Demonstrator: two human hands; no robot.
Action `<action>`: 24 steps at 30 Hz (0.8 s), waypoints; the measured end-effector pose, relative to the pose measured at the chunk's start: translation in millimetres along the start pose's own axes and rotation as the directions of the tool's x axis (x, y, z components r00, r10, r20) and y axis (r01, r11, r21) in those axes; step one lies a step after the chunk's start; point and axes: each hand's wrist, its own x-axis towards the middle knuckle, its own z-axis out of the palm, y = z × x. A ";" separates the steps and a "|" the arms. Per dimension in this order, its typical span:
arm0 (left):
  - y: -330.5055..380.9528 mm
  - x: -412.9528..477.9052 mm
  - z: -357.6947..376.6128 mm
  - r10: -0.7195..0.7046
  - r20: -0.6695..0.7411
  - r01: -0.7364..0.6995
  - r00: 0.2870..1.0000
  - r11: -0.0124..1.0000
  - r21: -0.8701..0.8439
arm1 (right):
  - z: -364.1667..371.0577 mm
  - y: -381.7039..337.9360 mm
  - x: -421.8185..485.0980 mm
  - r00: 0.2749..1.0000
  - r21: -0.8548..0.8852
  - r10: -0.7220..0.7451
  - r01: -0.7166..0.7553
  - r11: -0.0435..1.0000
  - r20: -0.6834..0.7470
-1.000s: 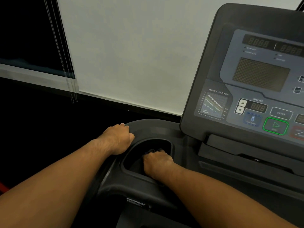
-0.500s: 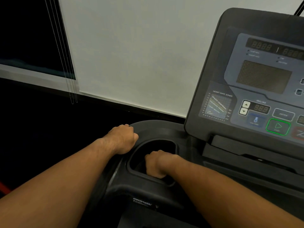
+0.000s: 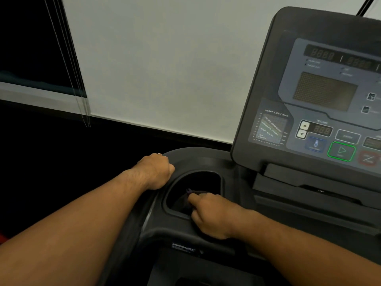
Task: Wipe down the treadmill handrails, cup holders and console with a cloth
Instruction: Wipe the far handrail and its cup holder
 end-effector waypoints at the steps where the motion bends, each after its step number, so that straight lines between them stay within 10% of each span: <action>1: -0.7 0.5 -0.3 -0.004 0.004 0.004 1.000 1.000 -0.007 | -1.4 0.5 -4.0 0.999 -0.032 -0.032 0.032 0.999 -0.024; 13: -20.1 -3.9 -8.5 -0.055 0.030 0.062 0.998 0.932 -0.358 | 30.8 -7.5 -23.3 0.900 0.270 -0.113 0.243 0.931 -0.420; 19: -34.0 -41.4 -2.9 -0.177 -0.109 0.110 0.978 0.887 -0.449 | 43.6 -13.5 -11.7 0.831 -0.055 -0.427 0.438 0.898 -0.355; 24: -37.6 -59.8 -4.1 -0.340 -0.098 0.258 0.935 0.845 -0.469 | 27.4 -28.3 26.4 0.905 -0.045 -0.308 0.309 0.950 -0.293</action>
